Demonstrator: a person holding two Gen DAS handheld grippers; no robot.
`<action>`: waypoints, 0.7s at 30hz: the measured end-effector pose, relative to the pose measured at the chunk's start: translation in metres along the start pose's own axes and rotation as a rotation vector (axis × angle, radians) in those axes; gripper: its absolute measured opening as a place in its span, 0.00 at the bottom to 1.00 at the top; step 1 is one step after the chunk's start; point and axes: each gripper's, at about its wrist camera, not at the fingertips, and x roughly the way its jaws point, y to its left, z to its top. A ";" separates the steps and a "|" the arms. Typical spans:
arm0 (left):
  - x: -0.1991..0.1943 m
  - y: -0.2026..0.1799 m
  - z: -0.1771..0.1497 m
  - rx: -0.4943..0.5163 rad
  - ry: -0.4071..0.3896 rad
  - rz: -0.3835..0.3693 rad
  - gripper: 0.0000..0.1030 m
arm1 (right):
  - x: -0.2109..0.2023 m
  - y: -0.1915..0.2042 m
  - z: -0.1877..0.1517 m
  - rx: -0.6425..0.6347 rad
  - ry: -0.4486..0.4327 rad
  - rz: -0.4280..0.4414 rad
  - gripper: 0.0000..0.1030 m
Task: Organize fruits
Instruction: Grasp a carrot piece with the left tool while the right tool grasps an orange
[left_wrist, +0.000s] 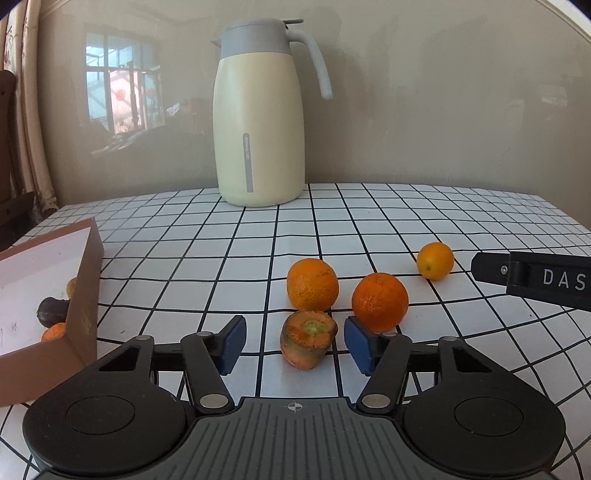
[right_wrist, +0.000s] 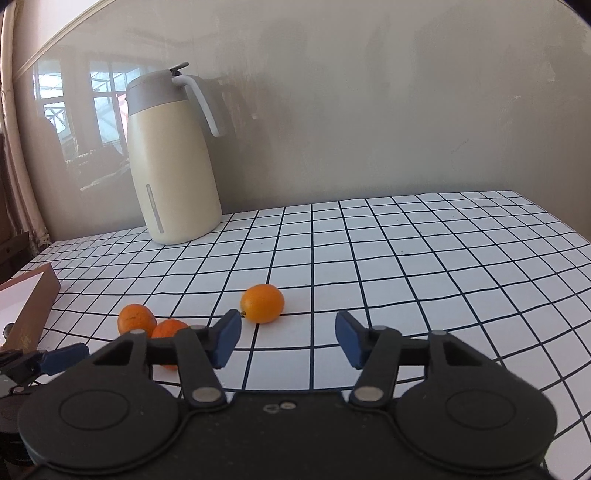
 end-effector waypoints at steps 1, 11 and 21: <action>0.001 0.001 0.000 -0.004 0.005 -0.003 0.53 | 0.002 0.001 0.001 0.002 0.003 0.003 0.48; 0.001 -0.001 0.000 0.006 0.007 -0.035 0.33 | 0.019 0.005 0.001 0.008 0.029 0.019 0.48; 0.002 0.008 0.000 -0.005 0.003 -0.033 0.32 | 0.036 0.013 0.005 0.015 0.049 0.026 0.48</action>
